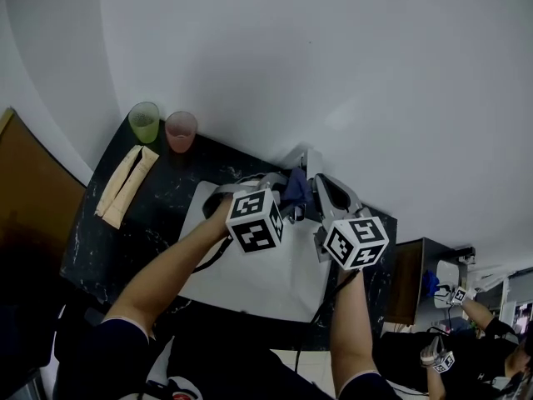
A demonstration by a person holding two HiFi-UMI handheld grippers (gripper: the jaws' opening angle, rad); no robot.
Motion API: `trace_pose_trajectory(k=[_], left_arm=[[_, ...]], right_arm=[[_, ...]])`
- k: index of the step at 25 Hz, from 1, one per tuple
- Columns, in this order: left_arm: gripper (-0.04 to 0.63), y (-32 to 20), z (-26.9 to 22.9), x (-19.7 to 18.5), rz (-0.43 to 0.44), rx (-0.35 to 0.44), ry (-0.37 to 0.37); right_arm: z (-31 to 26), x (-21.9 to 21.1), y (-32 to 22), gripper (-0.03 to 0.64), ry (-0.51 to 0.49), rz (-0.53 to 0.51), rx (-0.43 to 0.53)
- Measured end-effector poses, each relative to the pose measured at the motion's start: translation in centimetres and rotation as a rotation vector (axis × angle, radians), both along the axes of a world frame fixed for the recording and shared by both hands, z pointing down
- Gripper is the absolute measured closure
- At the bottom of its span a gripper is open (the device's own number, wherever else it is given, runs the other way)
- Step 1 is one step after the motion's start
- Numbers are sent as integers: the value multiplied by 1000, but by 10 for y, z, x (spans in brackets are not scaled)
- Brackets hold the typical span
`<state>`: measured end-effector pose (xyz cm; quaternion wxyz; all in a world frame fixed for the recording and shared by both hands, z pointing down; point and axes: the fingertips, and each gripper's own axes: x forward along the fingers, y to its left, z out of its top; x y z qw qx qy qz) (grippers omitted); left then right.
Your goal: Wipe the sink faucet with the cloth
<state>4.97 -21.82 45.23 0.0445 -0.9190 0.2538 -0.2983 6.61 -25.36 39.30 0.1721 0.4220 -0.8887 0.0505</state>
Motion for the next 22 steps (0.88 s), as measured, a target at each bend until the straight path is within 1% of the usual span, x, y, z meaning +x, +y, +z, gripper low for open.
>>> trace_pose_trajectory(k=[3,7,9,13,17,22], left_arm=[[503,-17,1,-2,-25,11,-18],[503,-38,3,-9,-89,31,-33],[504,-40,4,-10,-85,40,-38],[505,-31,2,-7,-14,70,-77],[505,-10,1,-3,67,72,-97],[505,16,2,0,143,30,-90]], right_arm=[[0,0,0,612,-5,2,1],[0,-2,-2,612,-15,4,0],[0,-2,-3,611,-24,2,-4],[0,-2,-3,612,-32,2,-6],[1,-1,-3,611,-33,5,-9],[1,-1,-4,611,-32,7,-16]])
